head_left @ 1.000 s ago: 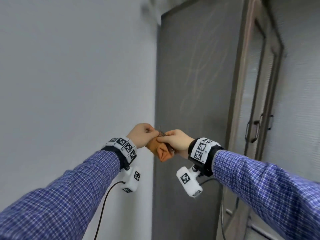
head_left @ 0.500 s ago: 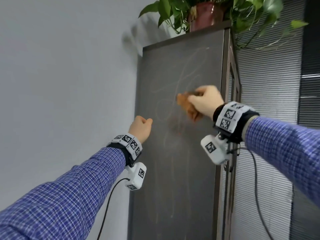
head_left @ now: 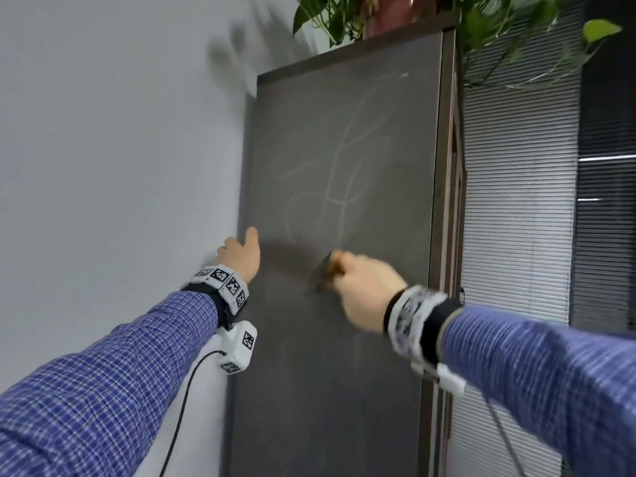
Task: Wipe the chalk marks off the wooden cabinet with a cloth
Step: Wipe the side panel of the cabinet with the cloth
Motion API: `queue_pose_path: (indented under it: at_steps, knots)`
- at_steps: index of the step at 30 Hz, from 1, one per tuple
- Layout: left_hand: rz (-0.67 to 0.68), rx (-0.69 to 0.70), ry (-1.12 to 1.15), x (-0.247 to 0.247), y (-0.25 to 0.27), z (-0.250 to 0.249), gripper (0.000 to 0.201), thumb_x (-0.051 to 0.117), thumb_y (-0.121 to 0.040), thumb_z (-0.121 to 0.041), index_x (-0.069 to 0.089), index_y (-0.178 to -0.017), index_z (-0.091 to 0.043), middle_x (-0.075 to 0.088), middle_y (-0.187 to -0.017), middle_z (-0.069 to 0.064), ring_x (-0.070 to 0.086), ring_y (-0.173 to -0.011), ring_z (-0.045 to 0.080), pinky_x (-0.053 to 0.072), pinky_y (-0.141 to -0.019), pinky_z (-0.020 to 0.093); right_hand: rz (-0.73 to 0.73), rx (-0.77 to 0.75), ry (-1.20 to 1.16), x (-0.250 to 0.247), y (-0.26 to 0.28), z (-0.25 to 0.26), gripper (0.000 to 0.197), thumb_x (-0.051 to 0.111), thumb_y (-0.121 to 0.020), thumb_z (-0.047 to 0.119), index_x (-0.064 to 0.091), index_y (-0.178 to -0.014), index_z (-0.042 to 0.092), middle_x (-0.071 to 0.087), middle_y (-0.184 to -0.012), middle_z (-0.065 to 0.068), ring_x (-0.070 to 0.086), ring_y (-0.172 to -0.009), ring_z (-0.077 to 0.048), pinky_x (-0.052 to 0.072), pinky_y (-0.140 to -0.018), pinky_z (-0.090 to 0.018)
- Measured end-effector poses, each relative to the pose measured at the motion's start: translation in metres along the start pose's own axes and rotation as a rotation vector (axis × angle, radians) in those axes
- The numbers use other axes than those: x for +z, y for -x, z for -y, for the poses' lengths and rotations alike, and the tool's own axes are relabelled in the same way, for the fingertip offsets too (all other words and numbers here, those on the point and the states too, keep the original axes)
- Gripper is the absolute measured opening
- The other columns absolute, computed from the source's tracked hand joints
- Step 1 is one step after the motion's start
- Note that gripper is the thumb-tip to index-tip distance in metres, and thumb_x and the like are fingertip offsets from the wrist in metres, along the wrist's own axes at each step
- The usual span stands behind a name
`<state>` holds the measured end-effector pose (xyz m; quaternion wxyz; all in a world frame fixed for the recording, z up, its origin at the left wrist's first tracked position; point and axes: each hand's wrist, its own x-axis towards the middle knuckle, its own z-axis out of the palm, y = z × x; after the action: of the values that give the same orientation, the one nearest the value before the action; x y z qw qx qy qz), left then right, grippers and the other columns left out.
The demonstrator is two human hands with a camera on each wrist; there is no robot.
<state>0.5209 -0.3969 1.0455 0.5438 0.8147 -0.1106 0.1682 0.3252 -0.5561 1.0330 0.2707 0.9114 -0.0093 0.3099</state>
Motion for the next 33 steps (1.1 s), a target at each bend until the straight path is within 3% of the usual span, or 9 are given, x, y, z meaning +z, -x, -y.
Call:
queue_pose_path:
  at_steps: [4,10,14,18,21,24,26,29,33]
  knots:
    - [0.013,-0.052,0.068,0.003,-0.012,0.004,0.083,0.016,-0.099,-0.068,0.028,-0.156,-0.009,0.036,-0.158,0.016,0.034,-0.144,0.037,0.02,-0.121,0.047,0.192,-0.142,0.026,0.019,0.007,0.026,0.032,0.051,-0.089,0.012,0.06,-0.119,0.007,0.041,-0.129,-0.011,0.048,-0.104,-0.033,0.038,-0.072,-0.037]
    - [0.031,0.022,0.156,0.014,-0.025,0.0,0.078,0.018,-0.103,-0.061,0.045,-0.145,-0.002,0.046,-0.15,0.02,0.042,-0.138,0.037,0.024,-0.118,0.044,-0.268,0.196,0.102,-0.069,-0.09,-0.05,0.045,0.027,-0.096,0.022,0.048,-0.135,0.012,0.046,-0.13,-0.012,0.052,-0.113,-0.037,0.046,-0.087,-0.042]
    - [-0.039,0.07,0.073,0.01,-0.042,-0.005,0.073,0.016,-0.102,-0.058,0.05,-0.141,-0.008,0.048,-0.145,0.024,0.044,-0.131,0.042,0.027,-0.116,0.049,-0.263,0.363,0.15,-0.115,-0.13,-0.094,0.049,0.04,-0.089,0.025,0.047,-0.134,0.01,0.042,-0.133,-0.014,0.049,-0.116,-0.04,0.045,-0.093,-0.047]
    - [-0.041,0.037,-0.016,0.003,-0.056,-0.005,0.082,0.01,-0.098,-0.065,0.042,-0.149,-0.011,0.046,-0.149,0.021,0.044,-0.134,0.041,0.027,-0.117,0.049,-0.212,0.129,0.203,-0.052,-0.113,-0.032,0.044,0.034,-0.095,0.018,0.044,-0.137,0.009,0.043,-0.139,-0.014,0.05,-0.114,-0.036,0.043,-0.085,-0.041]
    - [-0.004,0.007,0.018,0.003,-0.061,-0.008,0.094,0.008,-0.094,-0.073,0.044,-0.148,-0.005,0.047,-0.149,0.023,0.044,-0.136,0.04,0.026,-0.119,0.049,0.026,-0.107,0.176,-0.002,-0.086,0.033,0.043,0.04,-0.096,0.018,0.045,-0.139,0.016,0.034,-0.146,-0.009,0.042,-0.123,-0.028,0.035,-0.083,-0.036]
    - [0.056,0.003,0.117,0.004,-0.058,-0.01,0.09,0.01,-0.098,-0.069,0.041,-0.15,-0.003,0.043,-0.154,0.02,0.039,-0.142,0.038,0.022,-0.122,0.045,0.13,-0.133,0.174,0.021,-0.084,0.053,0.044,0.045,-0.097,0.022,0.042,-0.14,0.017,0.034,-0.145,-0.005,0.037,-0.128,-0.024,0.032,-0.089,-0.038]
    - [0.078,0.012,0.164,0.001,-0.057,-0.012,0.083,0.012,-0.103,-0.063,0.041,-0.15,-0.002,0.042,-0.155,0.019,0.037,-0.144,0.036,0.02,-0.12,0.042,0.002,-0.059,0.064,0.007,-0.109,0.038,0.039,0.047,-0.095,0.023,0.045,-0.134,0.02,0.045,-0.137,-0.004,0.042,-0.124,-0.025,0.034,-0.096,-0.042]
    - [0.09,0.03,0.193,-0.005,-0.056,-0.016,0.079,0.015,-0.105,-0.061,0.04,-0.151,-0.002,0.041,-0.156,0.018,0.036,-0.145,0.034,0.02,-0.12,0.038,-0.219,0.06,0.217,-0.048,-0.16,-0.006,0.041,0.026,-0.095,0.03,0.045,-0.131,0.026,0.046,-0.135,-0.003,0.044,-0.119,-0.028,0.031,-0.093,-0.041]
    - [0.092,0.078,0.259,-0.011,-0.064,-0.015,0.081,0.02,-0.102,-0.065,0.041,-0.151,-0.004,0.041,-0.157,0.014,0.034,-0.147,0.031,0.018,-0.121,0.039,-0.178,0.181,0.521,-0.104,-0.202,-0.054,0.047,0.032,-0.085,0.027,0.047,-0.129,0.024,0.039,-0.137,-0.004,0.04,-0.116,-0.03,0.029,-0.094,-0.045]
